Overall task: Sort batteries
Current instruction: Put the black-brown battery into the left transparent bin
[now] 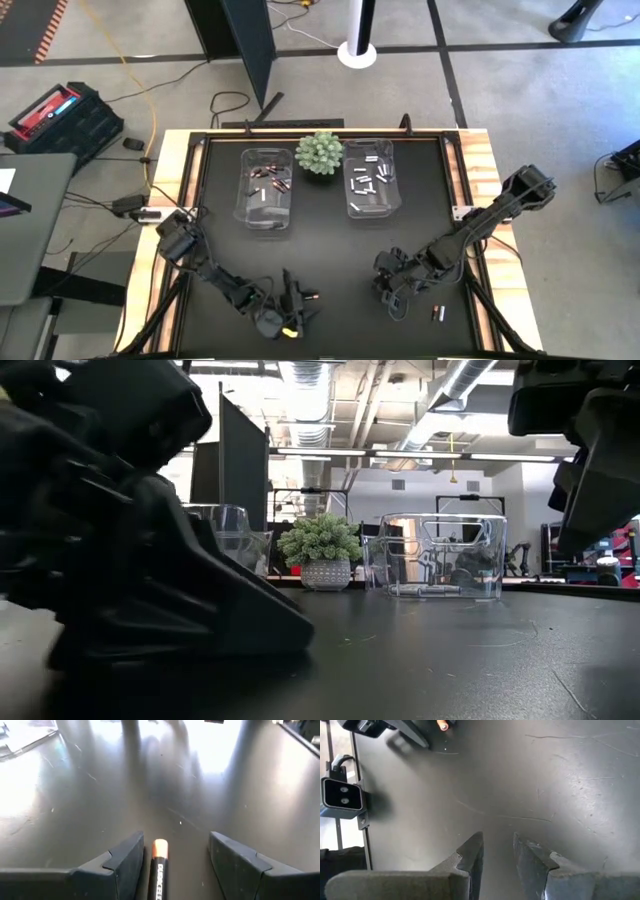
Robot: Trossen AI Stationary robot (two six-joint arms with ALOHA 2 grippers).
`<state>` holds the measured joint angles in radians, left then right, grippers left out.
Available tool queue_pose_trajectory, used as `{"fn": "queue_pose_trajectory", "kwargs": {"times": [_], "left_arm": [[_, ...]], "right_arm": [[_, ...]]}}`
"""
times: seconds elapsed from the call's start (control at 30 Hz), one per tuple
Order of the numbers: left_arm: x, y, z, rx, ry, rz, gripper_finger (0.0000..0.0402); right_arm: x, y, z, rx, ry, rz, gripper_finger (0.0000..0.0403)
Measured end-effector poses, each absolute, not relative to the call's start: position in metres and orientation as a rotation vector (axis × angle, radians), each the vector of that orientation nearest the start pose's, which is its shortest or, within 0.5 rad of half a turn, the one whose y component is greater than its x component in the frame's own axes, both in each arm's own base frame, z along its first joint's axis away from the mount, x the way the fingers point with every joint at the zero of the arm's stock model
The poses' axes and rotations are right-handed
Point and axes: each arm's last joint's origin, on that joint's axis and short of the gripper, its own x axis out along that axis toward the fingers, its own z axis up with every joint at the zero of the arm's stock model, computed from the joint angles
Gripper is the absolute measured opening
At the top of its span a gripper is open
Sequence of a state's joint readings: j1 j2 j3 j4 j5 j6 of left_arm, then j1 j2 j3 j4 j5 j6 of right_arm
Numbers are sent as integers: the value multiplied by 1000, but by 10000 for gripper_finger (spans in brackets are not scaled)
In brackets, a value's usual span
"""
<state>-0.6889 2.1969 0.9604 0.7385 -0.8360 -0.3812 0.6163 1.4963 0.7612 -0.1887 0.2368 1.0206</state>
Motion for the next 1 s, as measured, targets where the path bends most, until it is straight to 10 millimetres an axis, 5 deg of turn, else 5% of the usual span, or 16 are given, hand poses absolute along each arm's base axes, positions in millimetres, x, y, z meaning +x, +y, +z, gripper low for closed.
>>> {"fn": "queue_pose_trajectory", "kwargs": {"times": [0.27,0.8,1.0], "left_arm": [[317,-224,48,-60,376,196,204],[314,-225,44,-65,404,183,46],[314,-225,44,-74,404,185,29]], "right_arm": [[232,156,170,556,928,-115,126],[232,155,169,546,931,-114,126],[232,155,169,546,931,-114,126]]}}
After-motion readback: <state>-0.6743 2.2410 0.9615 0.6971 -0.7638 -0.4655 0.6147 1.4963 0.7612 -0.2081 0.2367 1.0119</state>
